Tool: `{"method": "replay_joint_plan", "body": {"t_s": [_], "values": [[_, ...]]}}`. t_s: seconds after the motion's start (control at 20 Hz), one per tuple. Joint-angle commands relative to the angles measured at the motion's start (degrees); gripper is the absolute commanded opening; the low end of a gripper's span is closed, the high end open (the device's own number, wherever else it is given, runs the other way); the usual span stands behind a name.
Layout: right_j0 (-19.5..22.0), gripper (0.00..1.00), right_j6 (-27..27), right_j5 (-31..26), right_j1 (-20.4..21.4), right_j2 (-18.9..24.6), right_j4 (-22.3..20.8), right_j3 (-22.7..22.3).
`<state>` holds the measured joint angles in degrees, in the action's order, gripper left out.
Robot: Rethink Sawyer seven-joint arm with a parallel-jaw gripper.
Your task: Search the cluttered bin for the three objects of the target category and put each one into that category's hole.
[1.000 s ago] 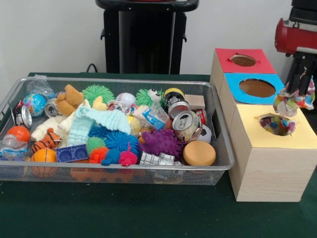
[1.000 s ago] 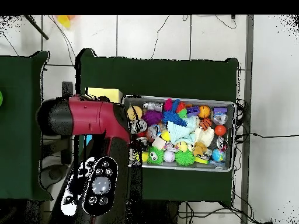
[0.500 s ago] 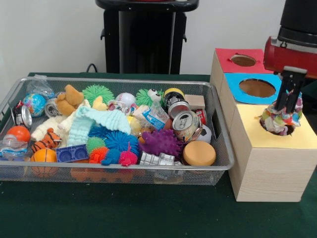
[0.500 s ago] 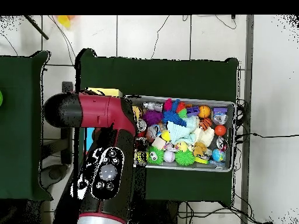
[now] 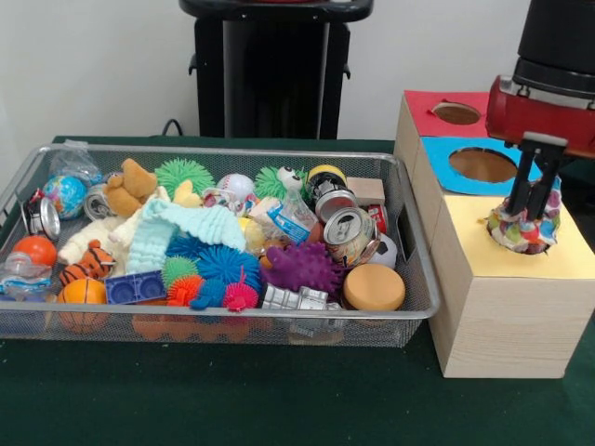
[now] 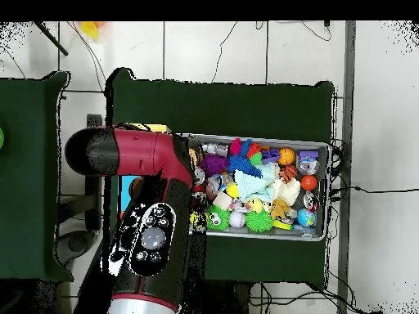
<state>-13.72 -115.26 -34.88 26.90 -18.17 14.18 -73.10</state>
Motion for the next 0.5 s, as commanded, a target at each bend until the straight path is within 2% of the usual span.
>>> {"method": "replay_joint_plan", "body": {"t_s": [0.05,0.5], "values": [[2.0,0.00,-11.6,-4.2,-2.1,1.1,0.8,0.9],[4.4,0.00,-9.6,0.9,-7.1,1.8,-0.1,2.9]]}}
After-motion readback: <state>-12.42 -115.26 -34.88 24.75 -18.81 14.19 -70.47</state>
